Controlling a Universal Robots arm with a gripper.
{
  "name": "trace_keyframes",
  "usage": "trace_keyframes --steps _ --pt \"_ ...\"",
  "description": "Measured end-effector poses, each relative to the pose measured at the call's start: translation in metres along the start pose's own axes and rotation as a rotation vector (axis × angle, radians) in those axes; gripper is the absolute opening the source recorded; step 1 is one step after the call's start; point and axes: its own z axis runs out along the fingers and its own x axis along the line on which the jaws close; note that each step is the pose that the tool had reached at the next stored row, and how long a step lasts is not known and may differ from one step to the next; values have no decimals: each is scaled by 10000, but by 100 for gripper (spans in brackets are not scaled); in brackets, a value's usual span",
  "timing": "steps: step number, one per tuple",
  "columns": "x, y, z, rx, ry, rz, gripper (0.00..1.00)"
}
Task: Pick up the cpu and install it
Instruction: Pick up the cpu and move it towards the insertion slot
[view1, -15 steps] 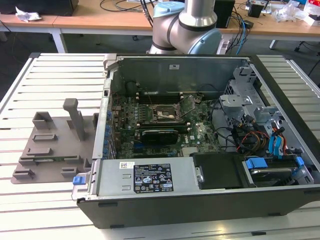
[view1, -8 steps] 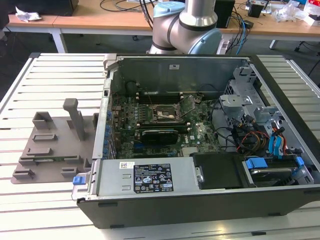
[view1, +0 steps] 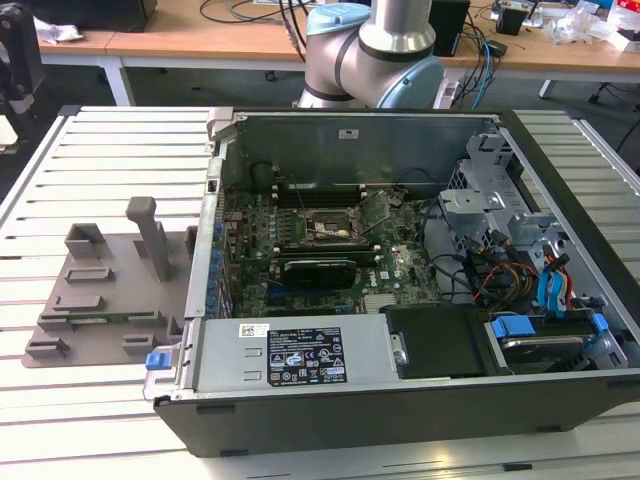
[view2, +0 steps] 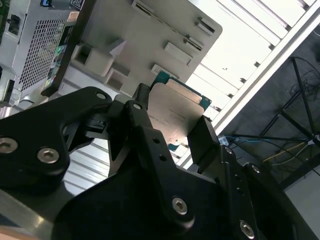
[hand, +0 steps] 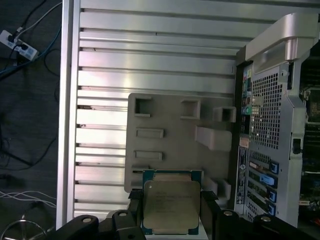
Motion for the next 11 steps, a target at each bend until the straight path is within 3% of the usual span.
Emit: trace_keyframes --steps 5,11 --pt "-14 2 91 -1 0 0 55" --pt "-120 7 324 -1 1 -1 55"
